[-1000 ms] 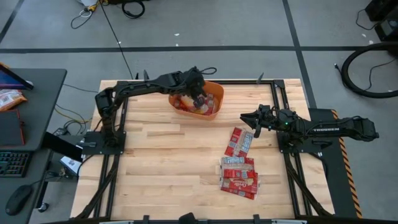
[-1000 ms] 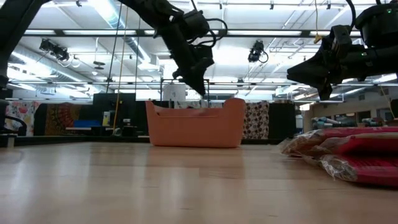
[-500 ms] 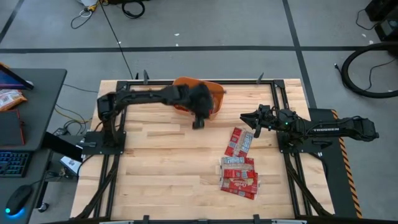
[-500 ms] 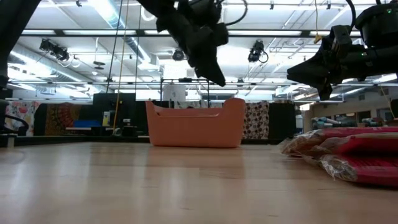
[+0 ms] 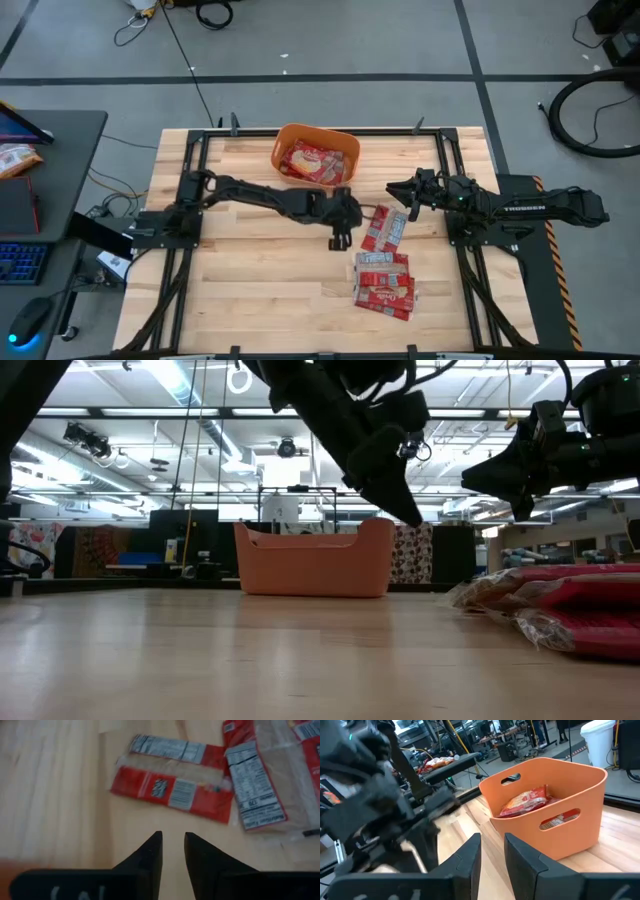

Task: Sort popcorn bags into baskets
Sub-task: Put the red popcorn bag into the orange bin

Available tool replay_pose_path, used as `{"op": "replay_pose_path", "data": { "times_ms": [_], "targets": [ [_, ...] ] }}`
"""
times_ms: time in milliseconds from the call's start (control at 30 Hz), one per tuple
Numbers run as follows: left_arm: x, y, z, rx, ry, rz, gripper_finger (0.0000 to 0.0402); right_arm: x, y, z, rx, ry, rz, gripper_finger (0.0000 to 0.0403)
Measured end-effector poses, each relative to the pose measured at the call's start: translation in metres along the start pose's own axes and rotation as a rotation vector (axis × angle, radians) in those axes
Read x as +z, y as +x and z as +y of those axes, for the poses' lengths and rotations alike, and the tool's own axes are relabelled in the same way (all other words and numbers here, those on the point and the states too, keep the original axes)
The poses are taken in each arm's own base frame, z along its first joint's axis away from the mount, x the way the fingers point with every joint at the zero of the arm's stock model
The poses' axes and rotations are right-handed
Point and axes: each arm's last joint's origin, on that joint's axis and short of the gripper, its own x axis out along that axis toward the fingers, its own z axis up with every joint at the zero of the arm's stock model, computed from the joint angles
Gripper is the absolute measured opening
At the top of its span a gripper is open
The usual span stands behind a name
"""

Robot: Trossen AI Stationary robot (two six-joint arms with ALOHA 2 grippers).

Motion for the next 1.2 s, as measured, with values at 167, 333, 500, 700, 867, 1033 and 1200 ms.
{"op": "replay_pose_path", "data": {
  "times_ms": [167,333,500,700,867,1033,1200],
  "targets": [
    [-0.005,0.018,-0.021,0.000,0.064,-0.005,0.0126,0.000,0.000,0.000,0.000,0.000,0.000,0.0090],
    [-0.006,0.040,-0.032,0.001,0.066,-0.087,0.0155,0.000,0.000,0.000,-0.002,0.000,0.004,0.0090],
    [-0.012,0.069,-0.039,-0.029,0.040,-0.198,0.0156,0.000,0.000,0.000,-0.001,-0.001,0.004,0.0090],
    [-0.017,0.088,-0.043,-0.049,0.023,-0.280,0.0151,0.000,0.000,0.000,-0.001,0.000,0.004,0.0090],
    [-0.029,0.101,-0.045,-0.060,-0.015,-0.231,0.0151,0.000,0.000,0.000,-0.002,-0.001,0.004,0.0090],
    [-0.034,0.093,-0.043,-0.046,-0.021,-0.095,0.0150,0.000,0.000,0.000,-0.002,0.000,0.004,0.0090],
    [-0.038,0.068,-0.038,-0.029,-0.007,0.097,0.0150,0.000,0.000,0.000,-0.002,-0.001,0.004,0.0090]
  ]
}}
